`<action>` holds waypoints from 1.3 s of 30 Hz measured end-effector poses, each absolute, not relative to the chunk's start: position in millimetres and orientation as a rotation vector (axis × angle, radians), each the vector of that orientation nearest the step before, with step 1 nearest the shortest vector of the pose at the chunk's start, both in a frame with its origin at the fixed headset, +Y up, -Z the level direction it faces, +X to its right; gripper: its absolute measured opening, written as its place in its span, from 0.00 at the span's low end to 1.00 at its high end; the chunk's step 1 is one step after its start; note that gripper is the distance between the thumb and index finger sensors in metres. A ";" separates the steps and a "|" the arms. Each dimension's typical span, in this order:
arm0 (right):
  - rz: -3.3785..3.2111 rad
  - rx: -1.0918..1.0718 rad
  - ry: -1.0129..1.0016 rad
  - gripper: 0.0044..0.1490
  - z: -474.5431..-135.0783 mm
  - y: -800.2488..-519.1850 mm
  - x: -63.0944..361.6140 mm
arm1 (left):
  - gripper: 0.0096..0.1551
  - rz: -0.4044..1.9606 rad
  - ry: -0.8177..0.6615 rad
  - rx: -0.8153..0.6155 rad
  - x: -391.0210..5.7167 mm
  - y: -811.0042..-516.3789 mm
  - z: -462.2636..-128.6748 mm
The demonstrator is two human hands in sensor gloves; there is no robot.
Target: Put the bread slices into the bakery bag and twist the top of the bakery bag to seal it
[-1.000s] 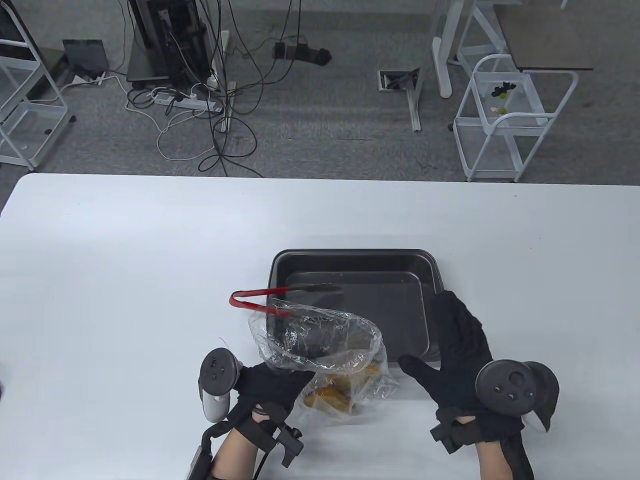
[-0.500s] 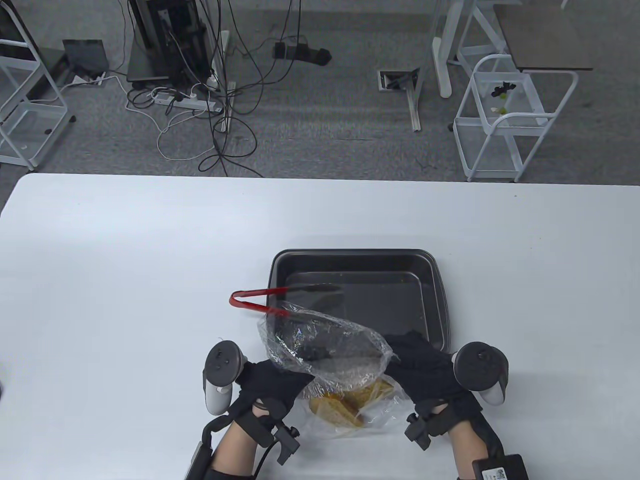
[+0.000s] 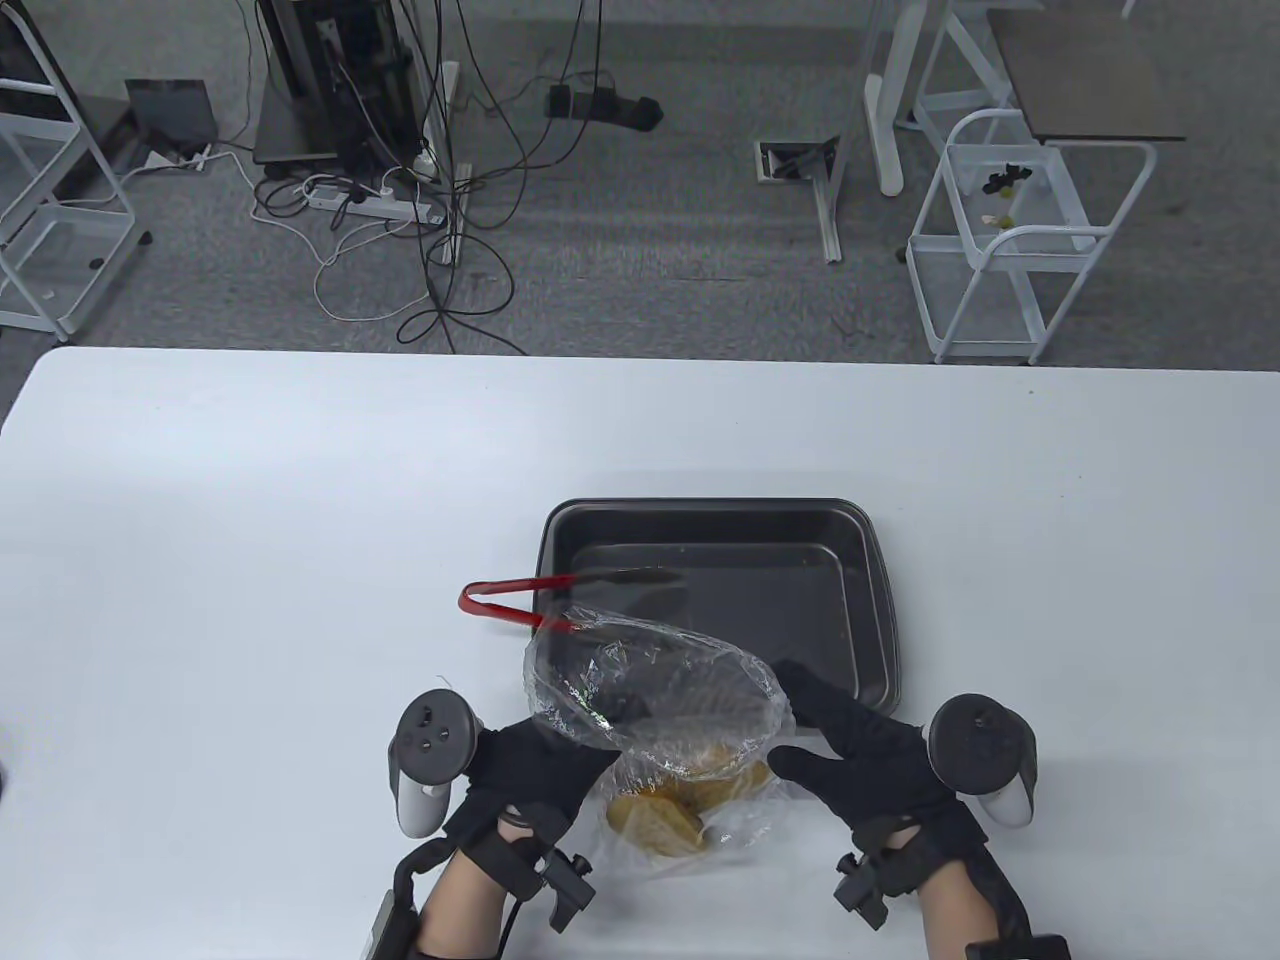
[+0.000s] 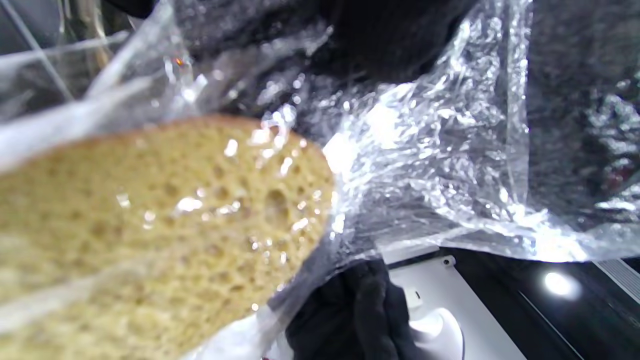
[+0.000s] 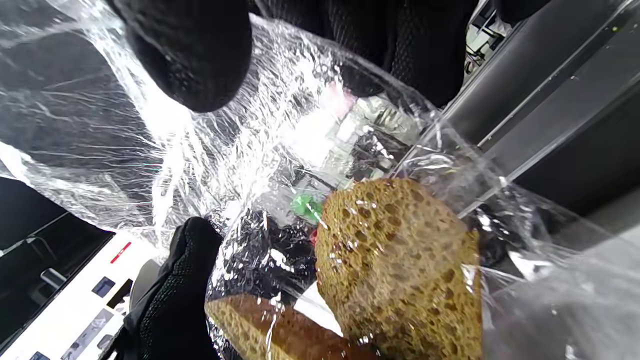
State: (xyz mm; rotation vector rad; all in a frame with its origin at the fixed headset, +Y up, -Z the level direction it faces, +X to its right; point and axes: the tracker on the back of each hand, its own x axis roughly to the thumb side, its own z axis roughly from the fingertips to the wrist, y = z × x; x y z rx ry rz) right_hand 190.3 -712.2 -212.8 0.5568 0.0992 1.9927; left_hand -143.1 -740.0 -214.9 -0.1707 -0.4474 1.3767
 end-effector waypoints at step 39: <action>1.554 0.713 0.442 0.44 -197.0 -725.3 116.4 | 0.71 1.161 -0.575 -0.173 -102.6 -731.2 -197.5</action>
